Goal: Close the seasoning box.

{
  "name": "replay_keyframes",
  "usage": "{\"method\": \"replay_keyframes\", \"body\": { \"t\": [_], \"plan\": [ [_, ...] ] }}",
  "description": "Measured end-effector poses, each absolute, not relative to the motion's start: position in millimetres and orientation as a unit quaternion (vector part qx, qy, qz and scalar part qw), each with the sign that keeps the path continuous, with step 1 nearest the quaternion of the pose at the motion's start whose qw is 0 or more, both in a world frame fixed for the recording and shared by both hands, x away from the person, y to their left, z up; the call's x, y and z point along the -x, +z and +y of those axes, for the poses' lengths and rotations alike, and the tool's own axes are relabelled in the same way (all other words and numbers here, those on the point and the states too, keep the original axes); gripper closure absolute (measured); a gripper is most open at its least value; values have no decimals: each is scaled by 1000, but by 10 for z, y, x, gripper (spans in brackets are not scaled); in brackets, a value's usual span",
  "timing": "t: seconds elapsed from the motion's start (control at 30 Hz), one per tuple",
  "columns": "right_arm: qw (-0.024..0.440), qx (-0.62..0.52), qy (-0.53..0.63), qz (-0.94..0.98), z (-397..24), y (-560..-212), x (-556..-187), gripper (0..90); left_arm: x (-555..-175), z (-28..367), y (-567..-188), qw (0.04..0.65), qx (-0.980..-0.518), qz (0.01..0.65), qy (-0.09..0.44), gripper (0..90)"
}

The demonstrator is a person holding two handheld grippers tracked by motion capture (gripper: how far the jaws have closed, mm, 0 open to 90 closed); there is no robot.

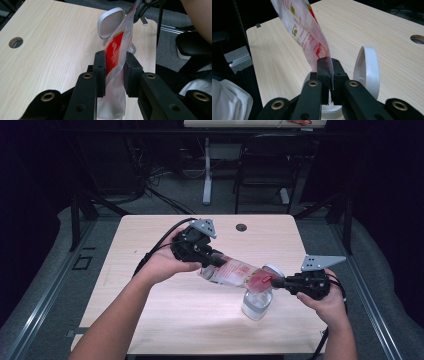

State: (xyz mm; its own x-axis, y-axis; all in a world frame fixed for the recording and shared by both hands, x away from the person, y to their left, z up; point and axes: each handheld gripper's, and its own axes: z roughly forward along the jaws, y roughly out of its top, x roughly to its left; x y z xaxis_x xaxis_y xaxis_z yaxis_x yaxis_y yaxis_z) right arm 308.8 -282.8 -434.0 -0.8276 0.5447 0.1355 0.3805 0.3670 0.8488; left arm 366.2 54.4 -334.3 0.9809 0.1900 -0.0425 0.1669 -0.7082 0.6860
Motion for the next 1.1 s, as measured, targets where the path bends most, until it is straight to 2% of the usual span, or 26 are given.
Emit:
{"method": "replay_keyframes", "body": {
  "t": [1.1],
  "plan": [
    [75, -284, 484, 824, -2878, -4389, -3102, 881, -3671, 461, -3297, 375, -923, 88, 16, 757]
  ]
}}
